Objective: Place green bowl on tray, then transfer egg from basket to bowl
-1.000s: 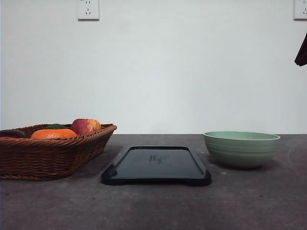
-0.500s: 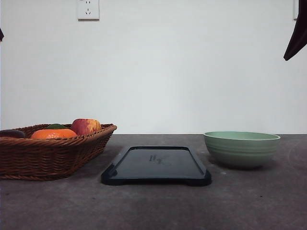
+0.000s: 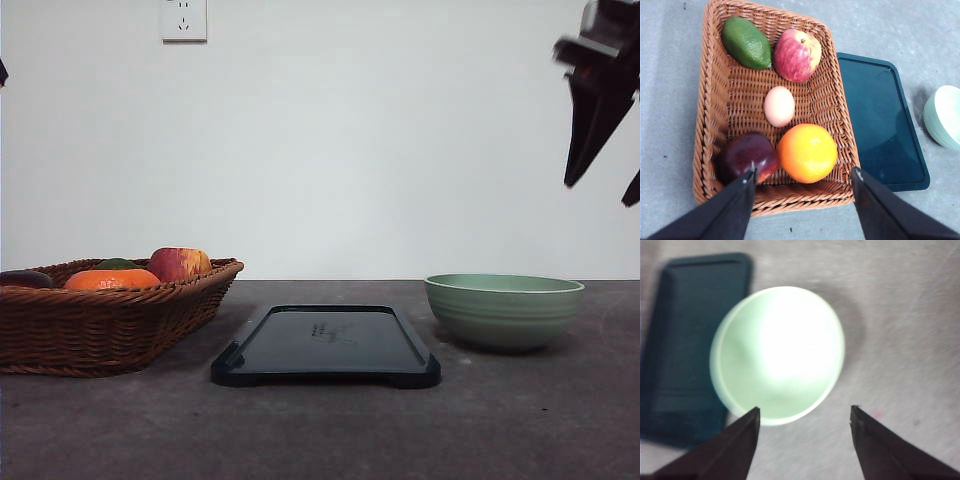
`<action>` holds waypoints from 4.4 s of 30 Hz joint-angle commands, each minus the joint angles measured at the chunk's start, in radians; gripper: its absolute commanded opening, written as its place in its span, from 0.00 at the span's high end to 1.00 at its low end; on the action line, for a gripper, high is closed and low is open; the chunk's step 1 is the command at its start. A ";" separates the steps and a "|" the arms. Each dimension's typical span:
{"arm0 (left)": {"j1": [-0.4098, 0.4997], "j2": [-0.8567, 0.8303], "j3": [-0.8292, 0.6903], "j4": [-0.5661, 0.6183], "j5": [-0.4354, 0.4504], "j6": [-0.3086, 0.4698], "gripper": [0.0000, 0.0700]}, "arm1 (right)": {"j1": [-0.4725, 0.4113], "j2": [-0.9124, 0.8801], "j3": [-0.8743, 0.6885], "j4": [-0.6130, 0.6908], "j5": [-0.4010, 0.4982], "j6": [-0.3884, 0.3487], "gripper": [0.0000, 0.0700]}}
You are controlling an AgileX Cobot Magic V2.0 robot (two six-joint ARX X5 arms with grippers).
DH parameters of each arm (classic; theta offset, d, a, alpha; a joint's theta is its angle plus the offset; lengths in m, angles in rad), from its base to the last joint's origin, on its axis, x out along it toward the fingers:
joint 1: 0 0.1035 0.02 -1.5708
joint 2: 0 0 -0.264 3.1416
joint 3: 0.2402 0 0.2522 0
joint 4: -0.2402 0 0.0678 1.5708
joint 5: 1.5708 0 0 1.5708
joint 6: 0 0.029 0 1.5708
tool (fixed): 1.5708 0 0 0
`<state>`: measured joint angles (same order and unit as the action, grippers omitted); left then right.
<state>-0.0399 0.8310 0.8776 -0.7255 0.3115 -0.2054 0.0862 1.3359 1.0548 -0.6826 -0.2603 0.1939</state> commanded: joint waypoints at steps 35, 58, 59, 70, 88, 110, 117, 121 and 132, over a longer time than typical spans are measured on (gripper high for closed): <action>0.000 0.005 0.021 0.015 0.004 -0.024 0.46 | 0.007 0.381 0.267 -0.140 0.003 -0.103 1.00; -0.001 0.005 0.021 0.015 0.004 -0.024 0.46 | 0.262 0.548 0.766 -0.341 0.007 -0.097 1.00; -0.001 0.005 0.021 0.015 0.004 -0.024 0.46 | 0.272 0.565 0.780 -0.341 0.008 -0.097 1.00; -0.001 0.005 0.021 0.014 0.004 -0.024 0.46 | 0.348 0.727 0.822 -0.334 0.055 -0.090 1.00; 0.000 0.005 0.021 0.014 0.004 -0.024 0.46 | 0.355 0.845 0.823 -0.277 0.053 -0.096 0.87; 0.000 0.005 0.021 0.007 0.003 -0.024 0.46 | 0.363 0.510 0.689 -0.185 0.208 -0.123 0.70; -0.001 0.005 0.021 0.007 0.004 -0.022 0.46 | 0.363 0.226 0.295 0.124 0.188 -0.123 0.70; 0.000 0.005 0.021 0.007 0.004 -0.015 0.46 | 0.363 0.057 0.082 0.238 0.183 -0.123 0.70; -0.001 0.005 0.021 0.007 0.004 -0.016 0.46 | 0.363 -0.389 -0.356 0.314 0.186 -0.108 0.70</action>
<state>-0.0399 0.8310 0.8780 -0.7263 0.3122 -0.2279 0.4435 0.9683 0.7087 -0.3807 -0.0757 0.0801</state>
